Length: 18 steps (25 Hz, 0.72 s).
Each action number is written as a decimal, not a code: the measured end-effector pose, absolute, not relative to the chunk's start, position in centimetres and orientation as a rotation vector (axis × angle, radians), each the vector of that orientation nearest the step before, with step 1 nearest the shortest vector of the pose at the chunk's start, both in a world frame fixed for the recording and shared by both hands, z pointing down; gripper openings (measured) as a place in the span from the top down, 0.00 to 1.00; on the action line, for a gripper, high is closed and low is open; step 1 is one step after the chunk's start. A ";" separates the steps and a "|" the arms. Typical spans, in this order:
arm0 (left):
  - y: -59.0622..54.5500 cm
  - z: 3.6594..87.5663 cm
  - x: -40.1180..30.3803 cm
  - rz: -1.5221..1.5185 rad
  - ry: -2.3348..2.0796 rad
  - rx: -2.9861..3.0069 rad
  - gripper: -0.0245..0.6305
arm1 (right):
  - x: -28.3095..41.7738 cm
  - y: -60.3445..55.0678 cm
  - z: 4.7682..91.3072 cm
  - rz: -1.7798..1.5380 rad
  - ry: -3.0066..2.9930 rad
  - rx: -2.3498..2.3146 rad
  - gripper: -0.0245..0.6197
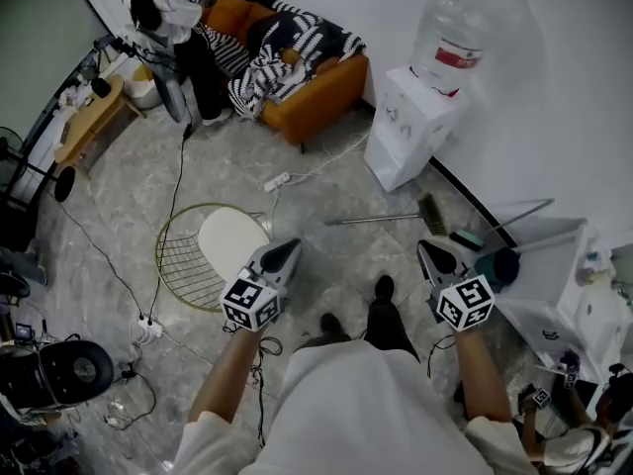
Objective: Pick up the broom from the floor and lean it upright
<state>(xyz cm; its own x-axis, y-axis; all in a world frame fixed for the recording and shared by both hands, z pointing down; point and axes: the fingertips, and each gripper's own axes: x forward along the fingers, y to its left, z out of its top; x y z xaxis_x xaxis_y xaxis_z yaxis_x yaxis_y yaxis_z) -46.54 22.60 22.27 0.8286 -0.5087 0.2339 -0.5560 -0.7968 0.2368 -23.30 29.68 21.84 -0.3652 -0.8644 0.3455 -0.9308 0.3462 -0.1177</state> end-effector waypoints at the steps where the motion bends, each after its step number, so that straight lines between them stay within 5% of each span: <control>1: 22.3 22.5 -46.3 0.233 -0.810 2.712 0.95 | -23.1 29.3 22.1 0.441 -2.387 1.618 0.97; 18: 16.2 27.8 -39.0 0.317 -0.945 2.562 0.95 | -15.5 19.0 27.8 0.577 -2.432 1.421 0.97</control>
